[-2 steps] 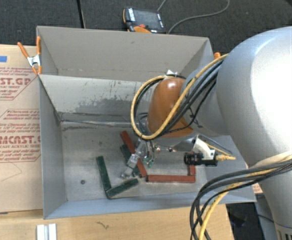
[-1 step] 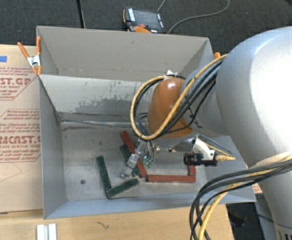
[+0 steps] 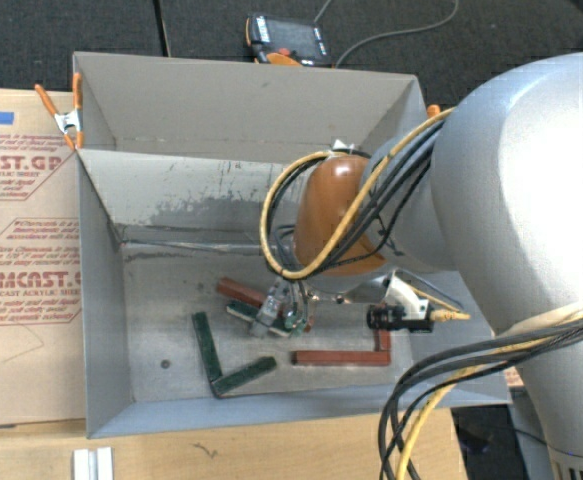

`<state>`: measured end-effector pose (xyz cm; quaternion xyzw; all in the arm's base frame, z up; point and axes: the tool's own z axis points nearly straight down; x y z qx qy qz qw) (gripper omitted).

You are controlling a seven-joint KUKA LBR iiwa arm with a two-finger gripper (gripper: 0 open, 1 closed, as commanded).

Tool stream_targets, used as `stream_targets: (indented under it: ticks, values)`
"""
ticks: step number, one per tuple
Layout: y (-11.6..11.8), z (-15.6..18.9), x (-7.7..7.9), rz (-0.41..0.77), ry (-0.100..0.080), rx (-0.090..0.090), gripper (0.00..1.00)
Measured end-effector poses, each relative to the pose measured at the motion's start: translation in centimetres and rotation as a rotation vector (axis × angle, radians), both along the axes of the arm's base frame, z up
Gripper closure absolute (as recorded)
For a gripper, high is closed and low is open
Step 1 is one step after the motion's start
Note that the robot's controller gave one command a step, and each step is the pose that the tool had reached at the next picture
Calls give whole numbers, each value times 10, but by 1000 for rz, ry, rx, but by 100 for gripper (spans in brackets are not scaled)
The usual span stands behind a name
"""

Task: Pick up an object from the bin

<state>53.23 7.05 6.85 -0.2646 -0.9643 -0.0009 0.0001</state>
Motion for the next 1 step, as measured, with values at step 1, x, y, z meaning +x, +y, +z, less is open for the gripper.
stream_targets:
  ticks: [1]
  values:
    - [1, 98, 2, 1, -7, 0, 100]
